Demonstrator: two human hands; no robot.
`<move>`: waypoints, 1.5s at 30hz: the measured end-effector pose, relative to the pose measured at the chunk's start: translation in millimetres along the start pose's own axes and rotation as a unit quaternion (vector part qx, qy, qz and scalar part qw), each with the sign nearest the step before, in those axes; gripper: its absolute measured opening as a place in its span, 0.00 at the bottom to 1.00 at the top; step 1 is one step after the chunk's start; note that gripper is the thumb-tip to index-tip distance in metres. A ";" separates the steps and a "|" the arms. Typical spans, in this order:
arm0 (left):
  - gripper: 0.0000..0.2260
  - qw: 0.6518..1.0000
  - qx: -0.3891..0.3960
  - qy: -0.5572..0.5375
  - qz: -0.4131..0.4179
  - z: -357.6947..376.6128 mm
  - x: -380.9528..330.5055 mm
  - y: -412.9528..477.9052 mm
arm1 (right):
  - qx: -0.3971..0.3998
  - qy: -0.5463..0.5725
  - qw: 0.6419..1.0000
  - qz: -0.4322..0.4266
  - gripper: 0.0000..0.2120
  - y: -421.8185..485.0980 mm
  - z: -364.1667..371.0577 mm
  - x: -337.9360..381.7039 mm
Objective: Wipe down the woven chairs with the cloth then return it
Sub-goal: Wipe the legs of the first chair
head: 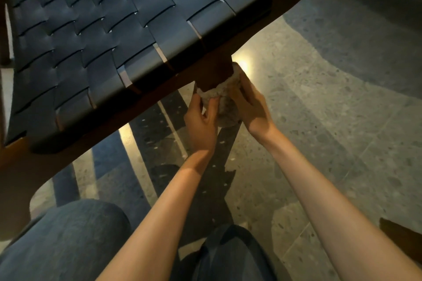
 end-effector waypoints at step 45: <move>0.10 0.984 -0.088 -0.039 -0.152 -42.1 -54.7 -30.7 | -0.237 -0.123 0.963 0.033 0.13 -46.7 6.0 78.8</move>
Point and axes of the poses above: each hand's wrist, its own y-axis towards the middle knuckle, its own z-axis out of the palm, x = y × z, the point moved 9 cm from there along y, towards the middle knuckle, and after that the axes turned 13 degrees about x, right-handed, at the moved point
